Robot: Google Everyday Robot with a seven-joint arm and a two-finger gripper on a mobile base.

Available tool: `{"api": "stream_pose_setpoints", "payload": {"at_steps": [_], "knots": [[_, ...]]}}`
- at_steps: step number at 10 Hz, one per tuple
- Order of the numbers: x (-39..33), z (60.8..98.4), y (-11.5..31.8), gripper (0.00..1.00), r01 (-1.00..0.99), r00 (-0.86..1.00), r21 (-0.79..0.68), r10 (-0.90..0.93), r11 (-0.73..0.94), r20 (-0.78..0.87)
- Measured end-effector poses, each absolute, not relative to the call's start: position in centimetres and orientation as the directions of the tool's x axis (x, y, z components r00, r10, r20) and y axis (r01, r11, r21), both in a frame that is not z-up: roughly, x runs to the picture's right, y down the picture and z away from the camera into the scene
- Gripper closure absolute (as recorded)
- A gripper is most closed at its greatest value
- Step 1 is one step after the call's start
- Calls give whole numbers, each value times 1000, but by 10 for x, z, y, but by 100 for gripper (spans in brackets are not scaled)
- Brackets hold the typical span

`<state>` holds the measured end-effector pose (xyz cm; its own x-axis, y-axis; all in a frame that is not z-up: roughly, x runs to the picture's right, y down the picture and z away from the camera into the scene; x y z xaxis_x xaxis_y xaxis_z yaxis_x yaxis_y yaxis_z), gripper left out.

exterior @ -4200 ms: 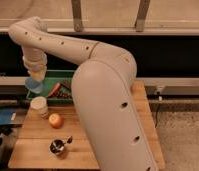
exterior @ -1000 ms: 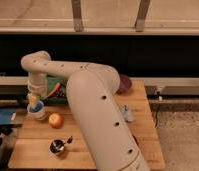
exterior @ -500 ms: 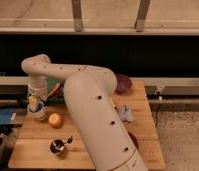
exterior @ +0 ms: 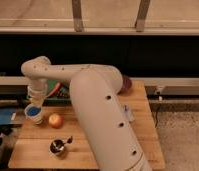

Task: Stack cups into tray

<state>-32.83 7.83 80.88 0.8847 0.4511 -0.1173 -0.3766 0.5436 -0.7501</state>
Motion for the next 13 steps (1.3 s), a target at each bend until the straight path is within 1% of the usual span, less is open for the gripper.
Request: {"api": "stream_pose_setpoints", "payload": {"at_steps": [1, 3, 8, 9, 11, 13], "knots": [[-326, 806, 77, 98, -380, 883, -743, 455, 551, -114], [-324, 796, 70, 98, -382, 880, -731, 465, 566, -99], [-335, 741, 33, 98, -369, 888, -676, 457, 638, -53], [-338, 725, 21, 98, -368, 890, -658, 455, 657, -43], [-329, 711, -7, 98, -386, 882, -624, 471, 679, -34], [-306, 714, -41, 98, -432, 851, -602, 524, 672, -26]]}}
